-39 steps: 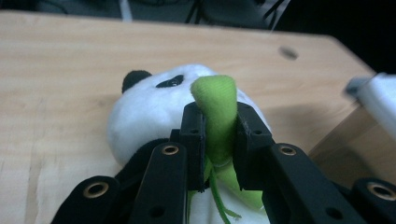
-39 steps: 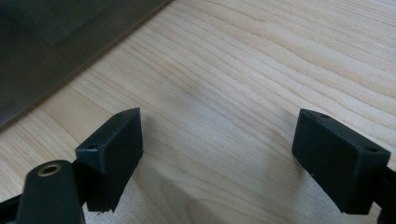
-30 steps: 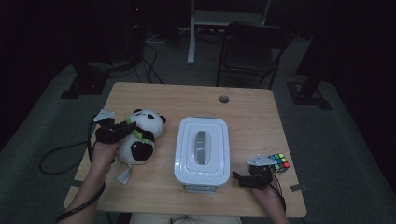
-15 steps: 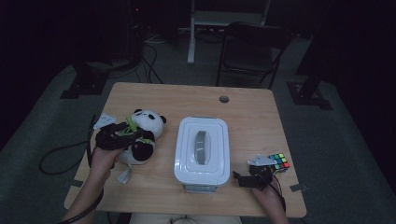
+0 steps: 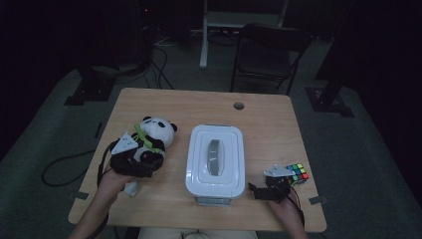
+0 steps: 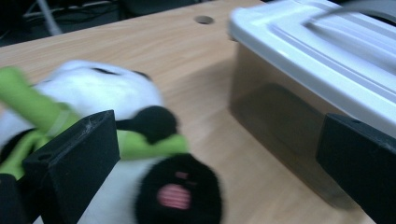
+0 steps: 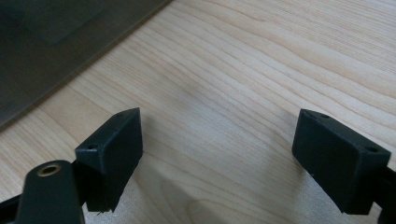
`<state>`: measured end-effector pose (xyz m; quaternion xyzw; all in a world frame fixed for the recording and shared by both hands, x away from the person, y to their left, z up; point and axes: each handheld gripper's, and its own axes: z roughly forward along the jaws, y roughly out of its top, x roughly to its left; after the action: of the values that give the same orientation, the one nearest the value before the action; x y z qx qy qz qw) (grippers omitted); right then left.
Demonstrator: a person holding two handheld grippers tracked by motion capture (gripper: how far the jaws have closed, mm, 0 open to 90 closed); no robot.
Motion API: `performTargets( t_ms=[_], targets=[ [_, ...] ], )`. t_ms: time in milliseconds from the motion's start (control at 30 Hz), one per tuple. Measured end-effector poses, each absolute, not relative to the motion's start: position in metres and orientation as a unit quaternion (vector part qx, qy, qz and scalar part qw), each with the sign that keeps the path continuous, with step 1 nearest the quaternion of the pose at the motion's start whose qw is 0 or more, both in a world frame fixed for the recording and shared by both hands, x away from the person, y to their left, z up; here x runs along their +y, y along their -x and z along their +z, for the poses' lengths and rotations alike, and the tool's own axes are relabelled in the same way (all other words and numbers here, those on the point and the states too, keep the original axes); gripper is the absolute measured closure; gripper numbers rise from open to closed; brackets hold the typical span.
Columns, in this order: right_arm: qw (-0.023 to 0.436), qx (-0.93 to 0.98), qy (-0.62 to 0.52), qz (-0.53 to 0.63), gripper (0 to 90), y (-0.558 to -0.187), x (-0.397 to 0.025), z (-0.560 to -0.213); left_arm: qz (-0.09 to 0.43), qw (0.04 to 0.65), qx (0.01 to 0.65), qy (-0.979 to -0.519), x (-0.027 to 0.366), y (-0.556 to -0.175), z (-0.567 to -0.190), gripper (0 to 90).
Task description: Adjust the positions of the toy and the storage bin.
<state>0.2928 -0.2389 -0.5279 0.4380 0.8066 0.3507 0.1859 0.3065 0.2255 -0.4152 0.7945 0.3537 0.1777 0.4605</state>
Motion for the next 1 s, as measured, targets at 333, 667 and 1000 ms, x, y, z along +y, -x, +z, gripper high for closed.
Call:
performTargets(
  t_ms=[333, 667, 1000],
  targets=[
    [0.186, 0.807, -0.438, 0.351, 15.8, -0.293, -0.239, -0.528, 0.156, 0.462, 0.305, -0.818, 0.211, -0.290, -0.430, 0.4],
    [0.186, 0.806, -0.438, 0.351, 15.8, -0.293, -0.239, -0.528, 0.160, 0.471, 0.289, -0.818, 0.208, -0.272, -0.435, 0.5],
    [0.186, 0.807, -0.438, 0.351, 15.8, -0.293, -0.239, -0.528, 0.127, 0.439, 0.285, -0.843, 0.196, -0.267, -0.464, 0.5]
  ],
)
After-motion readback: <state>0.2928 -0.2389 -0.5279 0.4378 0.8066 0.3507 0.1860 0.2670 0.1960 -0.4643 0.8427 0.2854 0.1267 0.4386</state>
